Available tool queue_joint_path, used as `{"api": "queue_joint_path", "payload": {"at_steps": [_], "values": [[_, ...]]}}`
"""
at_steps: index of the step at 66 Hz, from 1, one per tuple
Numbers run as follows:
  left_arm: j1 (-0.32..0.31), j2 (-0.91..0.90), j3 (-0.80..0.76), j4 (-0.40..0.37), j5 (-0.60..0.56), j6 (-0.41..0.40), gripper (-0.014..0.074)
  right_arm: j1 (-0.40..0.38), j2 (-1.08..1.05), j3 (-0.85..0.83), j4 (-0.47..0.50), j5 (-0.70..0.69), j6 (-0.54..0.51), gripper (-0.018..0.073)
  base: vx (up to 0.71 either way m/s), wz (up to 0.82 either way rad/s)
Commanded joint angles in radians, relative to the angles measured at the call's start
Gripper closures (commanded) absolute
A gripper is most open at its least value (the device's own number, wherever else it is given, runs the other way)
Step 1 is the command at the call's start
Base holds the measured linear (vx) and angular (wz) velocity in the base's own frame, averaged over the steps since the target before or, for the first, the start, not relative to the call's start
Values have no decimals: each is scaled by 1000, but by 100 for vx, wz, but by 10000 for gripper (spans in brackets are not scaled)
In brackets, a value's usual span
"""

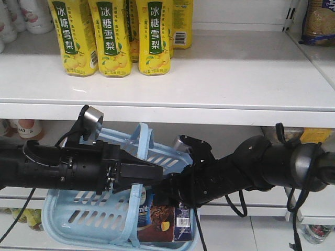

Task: Left arm holds basket, right arm returns cookies
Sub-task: 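Lower the right gripper into the basket and grasp the cookie box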

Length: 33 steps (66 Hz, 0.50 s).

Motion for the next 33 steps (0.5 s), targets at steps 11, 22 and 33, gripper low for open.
{"api": "queue_joint_path", "payload": {"at_steps": [11,22,33], "values": [[3,-42,-36,-127,48,15,599,-7,-163,-14,-82,33,38,398,0,0],[3,-42,-36,-127,48,15,599,-7,-234,-14,-145,38,90,398,0,0],[3,-42,-36,-127,48,15,599,-7,-309,-14,-211,38,139,398,0,0]]}}
